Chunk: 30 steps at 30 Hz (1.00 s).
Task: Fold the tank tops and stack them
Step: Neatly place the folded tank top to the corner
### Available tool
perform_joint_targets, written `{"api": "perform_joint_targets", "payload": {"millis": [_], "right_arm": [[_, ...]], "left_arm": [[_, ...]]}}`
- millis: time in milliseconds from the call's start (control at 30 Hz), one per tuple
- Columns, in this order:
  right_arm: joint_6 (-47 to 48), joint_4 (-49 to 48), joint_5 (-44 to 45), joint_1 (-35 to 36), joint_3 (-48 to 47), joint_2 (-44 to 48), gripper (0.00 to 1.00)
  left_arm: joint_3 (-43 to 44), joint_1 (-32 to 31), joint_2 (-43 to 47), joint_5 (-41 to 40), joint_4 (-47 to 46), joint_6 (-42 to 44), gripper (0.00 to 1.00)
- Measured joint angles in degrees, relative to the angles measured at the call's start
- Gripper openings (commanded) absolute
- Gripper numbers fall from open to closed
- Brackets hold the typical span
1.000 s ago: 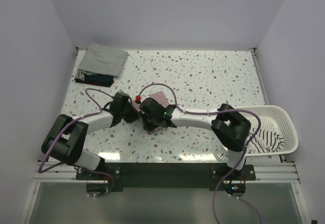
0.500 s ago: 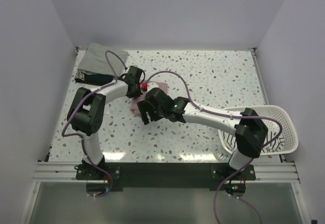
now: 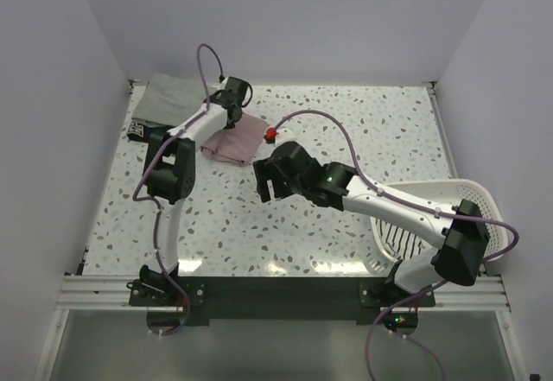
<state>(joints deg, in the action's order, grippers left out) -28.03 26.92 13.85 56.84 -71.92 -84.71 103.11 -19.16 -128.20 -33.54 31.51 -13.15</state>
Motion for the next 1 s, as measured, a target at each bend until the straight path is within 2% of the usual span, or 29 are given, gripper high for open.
{"api": "perform_joint_targets", "payload": {"millis": [467,1000], "right_arm": [[0.7,0.9,0.2,0.0,0.3,-0.2,0.78],[0.6,0.4,-0.5,0.0,-0.7,-5.9,0.76]], "left_arm": [[22.3,1.7,-6.4,-5.9,0.6,13.1,0.0],[29.8,4.9,-6.8,-3.0,0.1,18.9,0.0]]}}
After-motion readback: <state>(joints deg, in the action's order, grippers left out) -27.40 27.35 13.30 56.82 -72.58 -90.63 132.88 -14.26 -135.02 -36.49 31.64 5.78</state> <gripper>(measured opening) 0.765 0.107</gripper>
